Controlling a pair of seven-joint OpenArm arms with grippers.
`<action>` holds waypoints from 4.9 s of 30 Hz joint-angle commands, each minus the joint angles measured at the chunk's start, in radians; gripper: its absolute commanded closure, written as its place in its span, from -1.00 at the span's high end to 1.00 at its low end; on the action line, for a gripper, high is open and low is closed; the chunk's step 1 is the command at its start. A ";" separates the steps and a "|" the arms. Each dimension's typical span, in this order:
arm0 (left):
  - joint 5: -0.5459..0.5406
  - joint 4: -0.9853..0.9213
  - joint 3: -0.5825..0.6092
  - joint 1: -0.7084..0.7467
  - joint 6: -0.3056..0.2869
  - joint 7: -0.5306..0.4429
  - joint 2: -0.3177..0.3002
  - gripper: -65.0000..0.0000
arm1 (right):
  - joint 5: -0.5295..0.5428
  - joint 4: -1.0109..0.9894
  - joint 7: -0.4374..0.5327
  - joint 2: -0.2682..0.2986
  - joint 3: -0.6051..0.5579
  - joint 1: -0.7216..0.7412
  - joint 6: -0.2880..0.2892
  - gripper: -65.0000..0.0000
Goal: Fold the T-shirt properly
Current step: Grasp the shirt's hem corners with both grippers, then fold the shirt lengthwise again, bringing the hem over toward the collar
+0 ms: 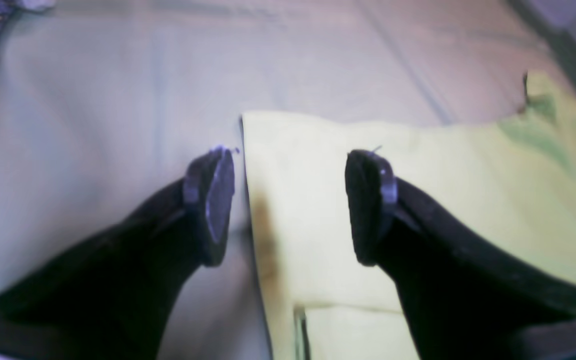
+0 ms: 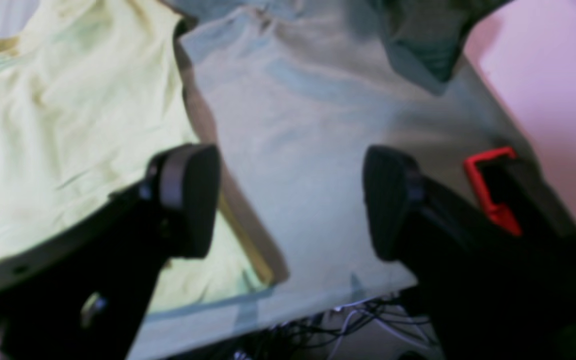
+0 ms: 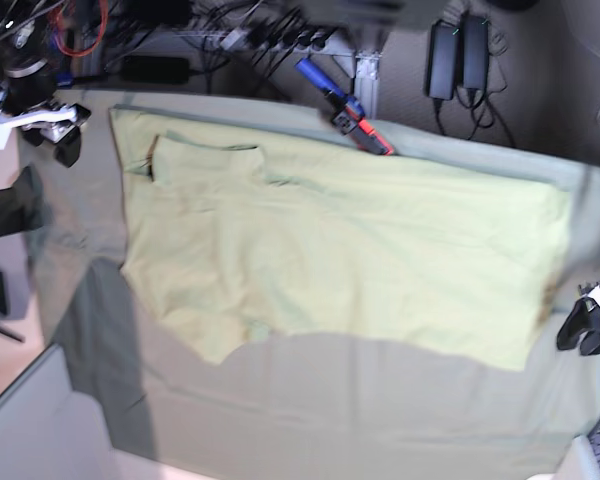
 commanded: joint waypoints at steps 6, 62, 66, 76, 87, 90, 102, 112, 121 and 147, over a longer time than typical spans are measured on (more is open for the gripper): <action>0.039 -0.435 0.144 -0.327 -0.006 -0.086 0.014 0.18 | 0.003 0.018 0.007 0.015 0.008 -0.002 0.040 0.37; 0.034 -0.473 0.210 -0.414 -0.072 0.109 0.154 -1.00 | -0.055 -0.487 0.037 0.186 -0.259 0.679 0.039 0.37; 0.029 -0.473 0.210 -0.414 -0.072 0.110 0.154 -1.00 | -0.056 -0.761 0.041 0.177 -0.424 0.869 0.069 0.37; -0.026 -0.473 0.210 -0.415 -0.072 0.123 0.154 -1.00 | -0.149 -1.104 0.074 0.053 -0.580 1.032 0.137 0.37; -0.025 -0.473 0.210 -0.416 -0.072 0.123 0.153 -1.00 | -0.158 -1.020 -0.023 0.004 -0.590 1.023 0.152 0.36; -0.025 -0.473 0.210 -0.416 -0.072 0.123 0.154 -1.00 | -0.158 -0.978 -0.056 0.007 -0.590 1.021 0.152 0.22; -0.027 -0.473 0.210 -0.417 -0.072 0.131 0.150 -1.00 | -0.157 -0.949 -0.007 0.040 -0.589 1.021 0.152 -1.00; -0.192 -0.472 0.210 -0.408 -0.072 0.277 0.068 -1.00 | -0.113 -0.765 -0.052 0.071 -0.588 0.915 0.169 -1.00; -0.284 -0.342 0.210 -0.293 -0.072 0.363 -0.011 -1.00 | -0.104 -0.456 -0.093 0.115 -0.586 0.687 0.169 -1.00; -0.196 -0.075 0.210 -0.064 -0.072 0.322 -0.013 -0.98 | -0.068 -0.251 -0.100 0.096 -0.352 0.443 0.165 0.25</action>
